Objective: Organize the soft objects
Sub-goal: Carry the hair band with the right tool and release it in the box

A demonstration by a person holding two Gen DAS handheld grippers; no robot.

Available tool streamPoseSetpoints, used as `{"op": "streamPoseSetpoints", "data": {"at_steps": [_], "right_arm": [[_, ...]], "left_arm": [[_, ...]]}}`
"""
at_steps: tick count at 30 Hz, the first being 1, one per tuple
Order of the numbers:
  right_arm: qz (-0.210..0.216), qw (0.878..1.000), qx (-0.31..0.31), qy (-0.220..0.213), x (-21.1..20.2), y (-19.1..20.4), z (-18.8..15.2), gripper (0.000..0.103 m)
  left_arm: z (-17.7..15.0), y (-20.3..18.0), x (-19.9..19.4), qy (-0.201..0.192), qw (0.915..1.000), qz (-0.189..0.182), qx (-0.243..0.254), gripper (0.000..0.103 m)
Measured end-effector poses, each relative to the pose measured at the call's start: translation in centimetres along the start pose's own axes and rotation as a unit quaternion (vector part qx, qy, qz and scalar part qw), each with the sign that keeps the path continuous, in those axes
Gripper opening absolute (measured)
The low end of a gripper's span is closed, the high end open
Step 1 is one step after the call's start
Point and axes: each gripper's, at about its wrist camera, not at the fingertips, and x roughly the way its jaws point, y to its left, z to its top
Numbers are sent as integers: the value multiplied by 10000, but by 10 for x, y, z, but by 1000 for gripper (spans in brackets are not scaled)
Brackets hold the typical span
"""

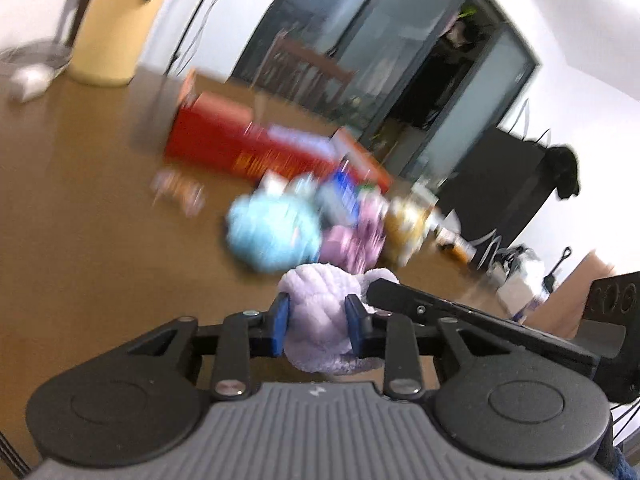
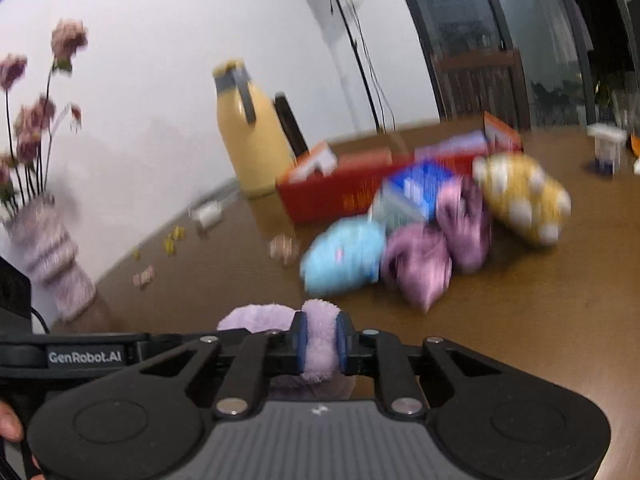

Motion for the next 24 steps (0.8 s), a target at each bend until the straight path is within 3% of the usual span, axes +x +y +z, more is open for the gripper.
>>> {"op": "streamPoseSetpoints", "data": {"at_steps": [4, 7, 12, 17, 22, 24], "right_arm": [[236, 9992, -248, -218, 30, -14, 79, 15], [156, 9980, -520, -320, 72, -29, 146, 14], [-255, 9991, -325, 45, 175, -72, 237, 14], [-558, 9971, -155, 487, 271, -118, 270, 14], [-426, 9943, 105, 969, 343, -149, 269, 14], [-491, 9931, 175, 1051, 360, -158, 262, 17]], "left_arm": [[79, 2, 30, -254, 9993, -144, 237, 30], [147, 5, 73, -341, 9986, -135, 394, 30], [232, 23, 183, 90, 9995, 282, 83, 30], [254, 46, 272, 532, 9950, 808, -247, 29], [248, 72, 308, 742, 9893, 1163, -476, 32], [248, 84, 313, 809, 9883, 1089, -690, 35]]}}
